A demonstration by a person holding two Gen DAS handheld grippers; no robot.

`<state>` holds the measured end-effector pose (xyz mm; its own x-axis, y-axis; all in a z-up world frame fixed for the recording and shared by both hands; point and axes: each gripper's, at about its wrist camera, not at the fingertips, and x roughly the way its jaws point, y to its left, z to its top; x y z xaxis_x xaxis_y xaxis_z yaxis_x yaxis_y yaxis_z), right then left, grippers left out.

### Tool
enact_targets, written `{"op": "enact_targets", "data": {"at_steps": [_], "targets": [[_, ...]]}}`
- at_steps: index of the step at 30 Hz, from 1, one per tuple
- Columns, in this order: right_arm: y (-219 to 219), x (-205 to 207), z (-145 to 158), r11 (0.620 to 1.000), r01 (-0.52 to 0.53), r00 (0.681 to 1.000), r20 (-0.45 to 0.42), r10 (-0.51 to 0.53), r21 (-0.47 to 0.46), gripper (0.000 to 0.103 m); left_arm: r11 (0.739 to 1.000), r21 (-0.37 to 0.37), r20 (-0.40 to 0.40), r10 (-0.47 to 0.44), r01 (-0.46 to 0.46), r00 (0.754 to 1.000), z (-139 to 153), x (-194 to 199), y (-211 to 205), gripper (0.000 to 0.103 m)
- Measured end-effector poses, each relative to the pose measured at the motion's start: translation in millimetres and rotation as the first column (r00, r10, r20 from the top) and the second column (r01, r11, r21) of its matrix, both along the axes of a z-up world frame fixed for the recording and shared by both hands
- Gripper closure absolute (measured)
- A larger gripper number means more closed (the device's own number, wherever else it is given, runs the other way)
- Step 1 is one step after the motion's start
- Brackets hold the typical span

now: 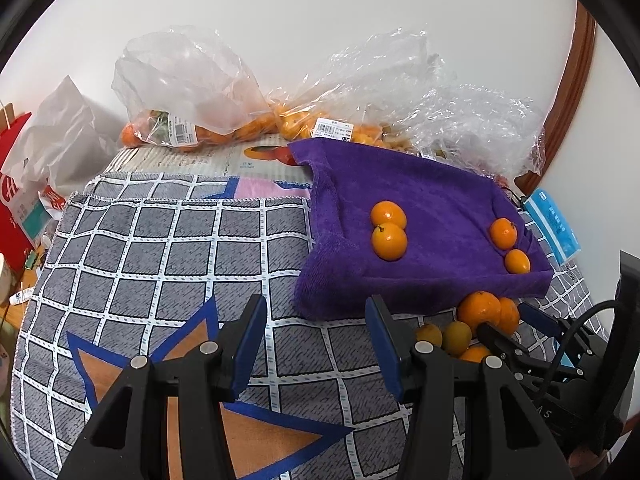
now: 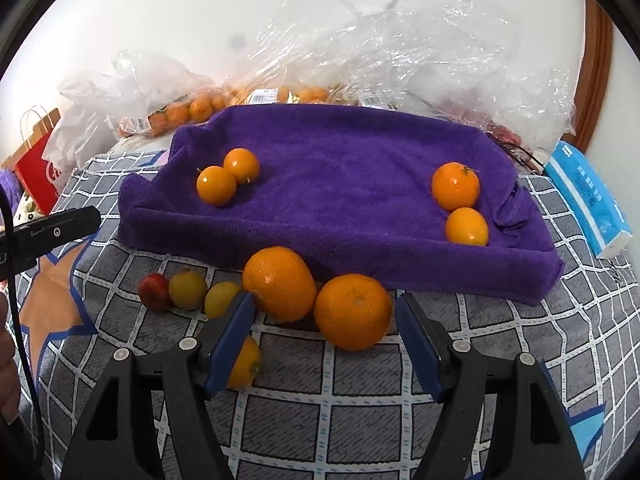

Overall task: Organize fruits
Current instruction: 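Withdraw both grippers back toward the loose fruits on the bed, then grasp a large orange with the right gripper while the left grasps a red tomato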

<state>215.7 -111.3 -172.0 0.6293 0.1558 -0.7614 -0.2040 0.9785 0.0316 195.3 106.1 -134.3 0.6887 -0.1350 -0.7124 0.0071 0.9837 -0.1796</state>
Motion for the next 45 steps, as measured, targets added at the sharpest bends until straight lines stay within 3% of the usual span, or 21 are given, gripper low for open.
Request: {"op": "enact_targets", "data": {"at_steps": [6,15,25,33,38,41,43,45], "targets": [[-1,4,-2,1.000,-0.001,1.000,0.001,0.001,0.005,0.029,1.000,-0.001,-0.010,0.005,-0.005,1.000,-3,1,1,0.054],[-5,-7,2,1.000,-0.024,1.000,0.010,0.024,-0.017,0.043,1.000,-0.010,-0.028,0.021,-0.021,0.999,-2,2,5,0.054],[-16,-13,-8,0.999,-0.050,0.998,-0.036,0.050,0.003,0.044,0.999,0.012,-0.054,0.037,-0.036,0.998,-7,0,4,0.054],[-23,2,-6,1.000,-0.008,1.000,-0.006,0.007,-0.024,0.044,0.998,0.047,-0.058,0.042,-0.039,0.997,-8,0,-3,0.054],[-29,13,-9,0.999,-0.046,0.999,-0.016,0.046,0.004,0.044,1.000,0.024,-0.068,0.016,-0.015,0.998,-8,1,-6,0.054],[-25,20,-15,0.996,-0.088,0.994,-0.060,0.089,0.018,0.055,1.000,-0.008,-0.071,-0.026,0.025,0.997,-10,2,-14,0.054],[-21,17,-15,0.994,-0.109,0.993,-0.045,0.109,-0.003,0.063,0.999,-0.014,-0.068,-0.053,0.052,0.996,-11,1,-23,0.054],[-18,12,-14,0.992,-0.123,0.992,-0.037,0.122,-0.019,0.063,0.997,-0.016,-0.073,-0.077,0.076,0.994,-13,0,-32,0.054]]}}
